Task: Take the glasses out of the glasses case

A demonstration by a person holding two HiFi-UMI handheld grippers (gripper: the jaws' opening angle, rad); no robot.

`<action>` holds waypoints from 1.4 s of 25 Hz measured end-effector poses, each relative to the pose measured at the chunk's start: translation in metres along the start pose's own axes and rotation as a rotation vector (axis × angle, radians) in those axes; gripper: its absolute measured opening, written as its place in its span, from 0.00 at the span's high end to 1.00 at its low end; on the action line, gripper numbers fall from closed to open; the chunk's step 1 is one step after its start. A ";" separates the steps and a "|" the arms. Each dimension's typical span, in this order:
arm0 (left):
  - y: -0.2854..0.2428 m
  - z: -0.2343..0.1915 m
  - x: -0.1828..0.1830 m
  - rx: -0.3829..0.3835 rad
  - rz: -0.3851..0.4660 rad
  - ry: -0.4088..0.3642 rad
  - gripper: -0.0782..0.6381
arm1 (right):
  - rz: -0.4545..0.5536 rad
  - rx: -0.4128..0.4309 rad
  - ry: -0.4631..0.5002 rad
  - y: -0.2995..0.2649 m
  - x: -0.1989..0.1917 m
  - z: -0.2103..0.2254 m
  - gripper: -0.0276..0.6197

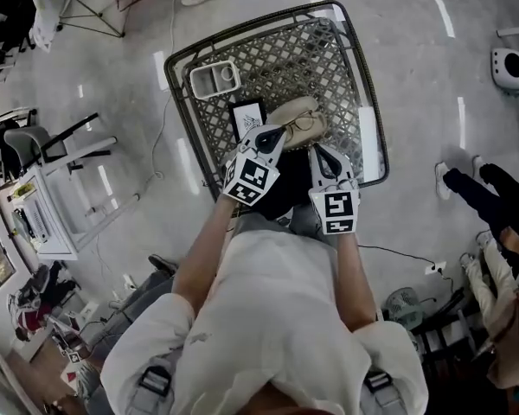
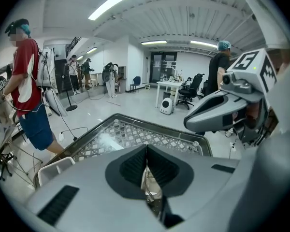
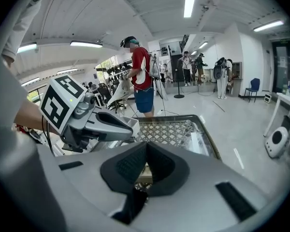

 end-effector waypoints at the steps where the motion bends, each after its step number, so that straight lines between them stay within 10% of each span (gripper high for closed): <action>1: -0.004 -0.001 -0.002 -0.005 -0.009 -0.002 0.87 | -0.004 0.002 -0.002 -0.002 -0.001 0.001 0.95; 35: -0.089 -0.008 -0.048 -0.116 -0.292 -0.043 0.79 | -0.108 0.040 -0.048 -0.036 -0.036 0.018 0.95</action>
Point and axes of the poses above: the fingertips, and each gripper's own axes: y backward along the fingers, z to its right, x out of its top, the point moved 10 cm from there along y, backward along the fingers, and after that the axes turned 7 degrees about z, right-handed, at the moved point
